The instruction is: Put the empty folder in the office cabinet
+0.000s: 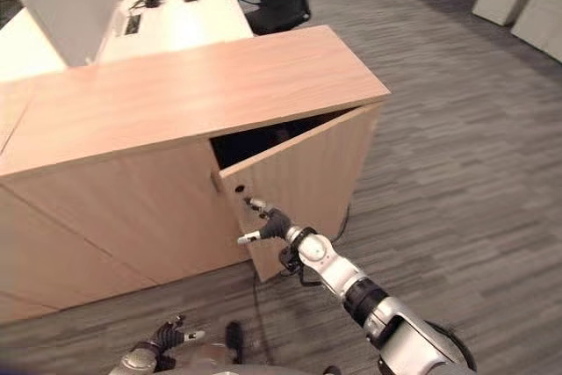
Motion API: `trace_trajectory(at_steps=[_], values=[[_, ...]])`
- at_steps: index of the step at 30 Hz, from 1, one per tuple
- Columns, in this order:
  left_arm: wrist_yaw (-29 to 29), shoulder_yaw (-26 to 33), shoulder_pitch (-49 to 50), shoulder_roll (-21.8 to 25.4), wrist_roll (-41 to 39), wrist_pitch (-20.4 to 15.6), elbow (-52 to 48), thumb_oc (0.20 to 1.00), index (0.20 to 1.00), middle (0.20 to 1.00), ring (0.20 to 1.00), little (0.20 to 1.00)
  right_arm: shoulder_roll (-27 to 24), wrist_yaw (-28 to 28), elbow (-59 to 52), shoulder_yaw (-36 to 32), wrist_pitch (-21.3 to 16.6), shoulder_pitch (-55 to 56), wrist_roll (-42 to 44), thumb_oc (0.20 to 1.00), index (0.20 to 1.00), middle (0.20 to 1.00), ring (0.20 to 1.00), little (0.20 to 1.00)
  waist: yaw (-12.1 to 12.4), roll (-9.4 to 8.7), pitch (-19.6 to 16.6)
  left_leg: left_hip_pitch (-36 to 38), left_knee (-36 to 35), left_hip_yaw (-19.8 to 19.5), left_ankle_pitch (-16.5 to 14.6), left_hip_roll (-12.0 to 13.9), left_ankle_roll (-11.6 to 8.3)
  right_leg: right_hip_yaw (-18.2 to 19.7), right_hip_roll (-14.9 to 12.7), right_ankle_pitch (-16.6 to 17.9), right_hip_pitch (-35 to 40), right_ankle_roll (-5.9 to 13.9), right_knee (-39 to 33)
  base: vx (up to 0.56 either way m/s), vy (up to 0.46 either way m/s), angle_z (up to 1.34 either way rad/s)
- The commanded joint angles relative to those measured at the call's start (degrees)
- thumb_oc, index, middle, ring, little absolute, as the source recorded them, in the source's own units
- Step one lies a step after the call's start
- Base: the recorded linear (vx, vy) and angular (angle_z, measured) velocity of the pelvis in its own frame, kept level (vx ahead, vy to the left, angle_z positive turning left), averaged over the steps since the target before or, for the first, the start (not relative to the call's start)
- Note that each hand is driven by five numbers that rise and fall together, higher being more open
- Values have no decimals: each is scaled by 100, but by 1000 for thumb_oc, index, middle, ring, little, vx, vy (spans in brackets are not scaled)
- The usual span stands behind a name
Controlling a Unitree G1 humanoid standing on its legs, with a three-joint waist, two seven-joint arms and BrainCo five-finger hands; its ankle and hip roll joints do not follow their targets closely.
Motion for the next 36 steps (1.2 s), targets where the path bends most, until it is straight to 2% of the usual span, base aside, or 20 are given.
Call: trace_trajectory(at_steps=[1,4,5,6,7,8,9,10,11,12,13,14,17,19,25,29,32,33,35,36], values=[[-23,-295,24,333,218,-107,184,1000,1000,1000,1000,1000,435,-303,521,-451,-317,-306,383,1000,1000,1000,1000,1000,98,2,-316,-165,-29,-518,-387,4,-99,313,46,-485,-120,368,129,80,87,90],[-97,-347,12,473,153,-70,230,1000,1000,1000,1000,1000,269,-651,1291,-1081,-288,-652,639,1000,1000,1000,1000,1000,310,-145,-383,-228,-4,-715,-436,-149,5,72,-107,-540,-81,386,474,88,100,63],[-162,-409,-17,616,-56,-100,117,1000,1000,1000,1000,1000,-196,-957,2156,-1795,-272,-1093,944,1000,1000,1000,1000,1000,428,-198,-378,-121,-110,-993,-653,-309,89,54,-266,-711,-219,526,1101,124,129,79],[-165,-419,-35,621,-63,-98,115,1000,1000,1000,1000,1000,-202,-947,2180,-1807,-281,-1116,950,1000,1000,1000,1000,1000,436,-207,-366,-124,-112,-993,-656,-323,98,57,-292,-730,-238,536,1143,103,159,73],[-193,-434,-55,673,-160,-121,62,1000,1000,1000,1000,1000,-377,-1004,2482,-2006,-284,-1315,1023,1000,1000,1000,1000,1000,463,-203,-344,-103,-157,-1028,-698,-387,175,55,-421,-722,-398,633,1502,4,139,65],[-198,-443,-41,717,-222,-140,11,1000,1000,1000,1000,1000,-569,-1057,2797,-2167,-252,-1522,1089,1000,1000,1000,1000,1000,474,-165,-332,-47,-200,-1035,-746,-417,247,25,-566,-663,-538,741,1909,-31,235,59],[-218,-511,-105,844,-296,-157,-54,1000,1000,1000,1000,1000,-944,-1121,3368,-2485,-242,-1934,1323,1000,1000,1000,1000,1000,499,-106,-218,-34,-227,-1043,-676,-490,403,116,-831,-257,-897,911,2677,-27,172,39],[-233,-544,-155,908,-312,-163,-45,1000,1000,1000,1000,1000,-1116,-1115,3597,-2631,-249,-1992,1460,1000,1000,1000,1000,1000,499,-97,-190,-27,-254,-1133,-669,-502,408,356,-815,-232,-1025,1001,2857,-28,99,26],[-234,-549,-162,908,-314,-163,-44,1000,1000,1000,1000,1000,-1122,-1107,3609,-2633,-255,-2000,1464,1000,1000,1000,1000,1000,511,-100,-187,-28,-254,-1125,-670,-504,408,367,-821,-238,-1038,1001,2870,79,-72,51],[-286,-610,-205,1052,-396,-188,-52,1000,1000,1000,1000,1000,-1722,-1183,4030,-2926,-280,-1992,1747,1000,1000,1000,1000,1000,414,-88,-217,37,-480,-1577,-638,-605,326,1071,-486,-600,-980,948,2174,66,-67,53],[-287,-615,-211,1051,-397,-187,-52,1000,1000,1000,1000,1000,-1728,-1178,4034,-2929,-283,-1995,1749,1000,1000,1000,1000,1000,412,-78,-227,18,-486,-1585,-615,-597,328,1057,-468,-560,-977,943,2129,134,-163,53],[-310,-560,-245,1138,-506,-195,-25,1000,1000,1000,1000,1000,-2130,-1211,4310,-3050,-251,-2002,1836,1000,1000,1000,1000,1000,325,-119,-231,57,-511,-1845,-633,-670,232,1530,-431,-545,-846,890,1341,53,-93,69],[-314,-559,-227,1135,-430,-209,106,1000,1000,1000,1000,1000,-2297,-1210,4443,-3124,-227,-1944,1852,1000,1000,1000,1000,1000,275,-177,-358,55,-593,-1894,-622,-720,205,1662,-412,-404,-694,913,902,70,-82,75],[-298,-411,-69,995,-376,-166,289,1000,1000,1000,1000,1000,-2448,-1152,4592,-3066,-155,-1936,1716,1000,1000,1000,1000,1000,232,-167,-580,183,-787,-1860,-535,-691,144,1589,-362,-257,-473,930,527,135,-129,29],[-307,-537,106,681,-229,-152,353,1000,1000,1000,1000,1000,-2285,-1086,4420,-3054,-175,-1762,1765,1000,1000,1000,1000,1000,80,-57,-648,340,-968,-1879,-450,-628,74,1576,-222,-249,-263,863,220,38,-86,-4],[-299,-634,102,517,-180,-150,316,1000,1000,1000,1000,1000,-2002,-968,4185,-2931,-186,-1486,1671,1000,1000,1000,1000,1000,-28,29,-652,422,-1051,-1823,-396,-555,27,1602,-145,-277,-214,817,128,-7,-81,-2],[-261,-588,49,418,-224,-137,305,1000,1000,1000,1000,1000,-1688,-935,3690,-2864,-237,-1058,1592,1000,1000,1000,1000,1000,-146,110,-627,459,-1071,-1772,-354,-497,-6,1637,-84,-303,-223,768,102,-16,-81,-6],[-217,-484,58,363,-254,-146,315,1000,1000,1000,1000,1000,-1403,-949,3167,-2923,-344,-596,1634,1000,1000,1000,1000,1000,-237,162,-595,471,-1084,-1730,-329,-456,-25,1679,-46,-322,-240,741,84,-11,-72,-11],[-216,-489,70,369,-253,-147,314,1000,1000,1000,1000,1000,-1395,-963,3132,-2934,-332,-561,1625,1000,1000,1000,1000,1000,-234,157,-605,473,-1085,-1729,-329,-453,-27,1680,-43,-322,-239,739,83,-5,-47,-13],[-180,-336,96,303,-285,-143,337,1000,1000,1000,1000,1000,-1130,-993,2474,-3078,-445,103,1568,1000,1000,1000,1000,1000,-338,219,-588,478,-1109,-1681,-300,-412,-51,1708,-9,-334,-270,713,71,0,-73,-13]])
